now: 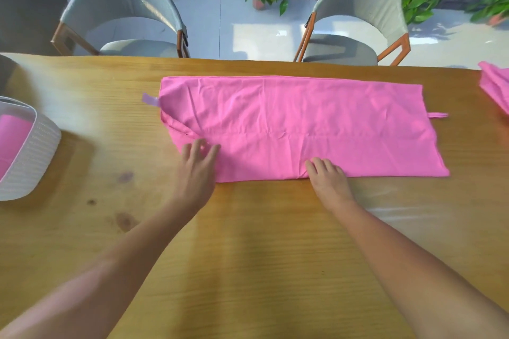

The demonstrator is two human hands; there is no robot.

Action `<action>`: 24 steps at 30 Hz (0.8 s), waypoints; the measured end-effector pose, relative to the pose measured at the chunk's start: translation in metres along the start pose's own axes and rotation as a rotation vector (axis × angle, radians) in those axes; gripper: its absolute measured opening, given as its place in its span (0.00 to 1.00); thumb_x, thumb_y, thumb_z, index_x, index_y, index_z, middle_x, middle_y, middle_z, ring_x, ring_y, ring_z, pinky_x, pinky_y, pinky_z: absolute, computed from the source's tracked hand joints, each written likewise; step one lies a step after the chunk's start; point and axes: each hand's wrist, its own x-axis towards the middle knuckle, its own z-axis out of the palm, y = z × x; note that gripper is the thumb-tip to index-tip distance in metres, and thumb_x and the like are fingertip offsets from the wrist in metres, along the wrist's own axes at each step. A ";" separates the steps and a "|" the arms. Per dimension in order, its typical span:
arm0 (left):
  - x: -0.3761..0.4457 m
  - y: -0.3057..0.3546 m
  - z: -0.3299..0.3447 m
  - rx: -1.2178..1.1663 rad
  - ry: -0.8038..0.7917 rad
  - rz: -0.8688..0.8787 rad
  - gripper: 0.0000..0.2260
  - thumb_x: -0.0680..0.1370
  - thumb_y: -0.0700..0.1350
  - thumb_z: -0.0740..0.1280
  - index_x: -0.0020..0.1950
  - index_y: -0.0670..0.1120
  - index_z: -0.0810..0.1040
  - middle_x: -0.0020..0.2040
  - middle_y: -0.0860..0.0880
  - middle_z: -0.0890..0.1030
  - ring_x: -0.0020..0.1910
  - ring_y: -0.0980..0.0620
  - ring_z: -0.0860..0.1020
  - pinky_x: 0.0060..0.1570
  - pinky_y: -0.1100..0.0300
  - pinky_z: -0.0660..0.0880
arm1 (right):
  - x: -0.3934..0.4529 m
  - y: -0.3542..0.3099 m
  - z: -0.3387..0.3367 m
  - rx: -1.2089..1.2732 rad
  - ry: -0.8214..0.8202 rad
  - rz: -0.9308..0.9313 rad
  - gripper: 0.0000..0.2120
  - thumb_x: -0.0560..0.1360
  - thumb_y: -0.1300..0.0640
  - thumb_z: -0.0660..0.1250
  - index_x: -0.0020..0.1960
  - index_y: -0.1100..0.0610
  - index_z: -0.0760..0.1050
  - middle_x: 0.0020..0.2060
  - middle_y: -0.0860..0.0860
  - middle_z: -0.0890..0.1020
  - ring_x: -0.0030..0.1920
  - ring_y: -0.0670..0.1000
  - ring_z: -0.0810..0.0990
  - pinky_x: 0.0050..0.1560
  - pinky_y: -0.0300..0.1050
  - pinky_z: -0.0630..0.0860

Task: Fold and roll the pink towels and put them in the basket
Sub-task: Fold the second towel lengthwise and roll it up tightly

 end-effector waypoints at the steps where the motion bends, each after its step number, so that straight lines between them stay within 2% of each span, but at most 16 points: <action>1: 0.004 0.012 0.002 0.051 0.022 0.063 0.21 0.73 0.38 0.67 0.67 0.43 0.75 0.68 0.38 0.71 0.65 0.34 0.69 0.61 0.37 0.72 | -0.001 0.002 0.000 0.000 0.009 0.006 0.31 0.68 0.69 0.69 0.70 0.59 0.69 0.63 0.55 0.74 0.61 0.57 0.75 0.57 0.52 0.76; 4: 0.008 0.053 0.017 0.138 -0.080 0.278 0.26 0.71 0.53 0.73 0.68 0.48 0.75 0.71 0.42 0.71 0.71 0.36 0.67 0.69 0.35 0.65 | -0.005 0.009 0.004 0.004 0.055 0.066 0.28 0.64 0.69 0.72 0.64 0.59 0.75 0.58 0.55 0.78 0.56 0.58 0.78 0.51 0.53 0.78; 6: 0.006 0.074 0.029 0.160 -0.181 0.350 0.26 0.72 0.55 0.74 0.66 0.47 0.76 0.67 0.43 0.76 0.67 0.37 0.73 0.64 0.38 0.71 | -0.006 0.017 0.010 0.018 0.064 0.100 0.26 0.65 0.68 0.73 0.63 0.58 0.75 0.57 0.56 0.79 0.55 0.58 0.78 0.50 0.53 0.77; 7: 0.007 0.080 0.032 0.169 -0.213 0.352 0.24 0.72 0.52 0.75 0.65 0.45 0.77 0.64 0.43 0.77 0.63 0.38 0.76 0.58 0.41 0.76 | -0.007 0.023 0.013 0.017 0.077 0.121 0.25 0.67 0.67 0.72 0.63 0.58 0.75 0.58 0.56 0.79 0.55 0.58 0.78 0.51 0.54 0.76; 9: 0.010 0.082 0.037 0.186 -0.175 0.360 0.19 0.72 0.42 0.73 0.62 0.42 0.79 0.60 0.42 0.79 0.56 0.39 0.79 0.50 0.46 0.79 | -0.008 0.036 0.019 0.014 0.136 0.146 0.22 0.67 0.67 0.72 0.61 0.59 0.76 0.56 0.56 0.79 0.53 0.59 0.79 0.50 0.55 0.75; 11: 0.014 0.076 0.041 0.203 -0.112 0.388 0.19 0.71 0.34 0.68 0.61 0.39 0.79 0.57 0.40 0.80 0.54 0.39 0.80 0.48 0.47 0.80 | -0.008 0.050 0.026 0.025 0.220 0.137 0.19 0.66 0.68 0.72 0.57 0.60 0.78 0.52 0.57 0.81 0.49 0.60 0.80 0.49 0.56 0.75; 14: 0.016 0.066 0.044 0.197 -0.072 0.420 0.21 0.68 0.31 0.65 0.61 0.37 0.78 0.56 0.39 0.79 0.53 0.38 0.79 0.46 0.48 0.81 | -0.006 0.063 0.034 0.093 0.329 0.132 0.15 0.67 0.68 0.73 0.52 0.61 0.80 0.47 0.57 0.82 0.46 0.60 0.81 0.49 0.56 0.77; 16: 0.021 0.073 0.043 0.178 -0.079 0.363 0.22 0.66 0.30 0.69 0.60 0.38 0.79 0.55 0.40 0.80 0.50 0.39 0.80 0.41 0.49 0.81 | -0.003 0.067 0.038 0.146 0.376 0.150 0.12 0.67 0.67 0.74 0.50 0.61 0.80 0.46 0.57 0.82 0.46 0.60 0.82 0.49 0.55 0.78; 19: 0.034 0.101 0.039 0.113 -0.098 0.235 0.17 0.66 0.32 0.73 0.54 0.40 0.82 0.52 0.42 0.82 0.45 0.40 0.81 0.33 0.51 0.79 | 0.002 0.066 0.040 0.259 0.422 0.194 0.10 0.69 0.67 0.74 0.49 0.61 0.80 0.43 0.56 0.82 0.44 0.61 0.81 0.47 0.55 0.77; 21: 0.043 0.118 0.034 0.031 -0.108 0.109 0.17 0.65 0.30 0.72 0.52 0.41 0.81 0.45 0.44 0.82 0.40 0.40 0.80 0.31 0.52 0.75 | 0.007 0.068 0.037 0.337 0.457 0.235 0.08 0.72 0.66 0.72 0.50 0.61 0.79 0.41 0.56 0.81 0.43 0.61 0.81 0.46 0.55 0.77; 24: 0.056 0.128 0.023 -0.045 -0.094 -0.055 0.16 0.65 0.28 0.69 0.50 0.41 0.78 0.33 0.46 0.77 0.31 0.43 0.77 0.29 0.56 0.64 | 0.014 0.072 0.029 0.399 0.514 0.276 0.03 0.76 0.65 0.69 0.49 0.60 0.77 0.39 0.56 0.81 0.42 0.60 0.80 0.45 0.55 0.75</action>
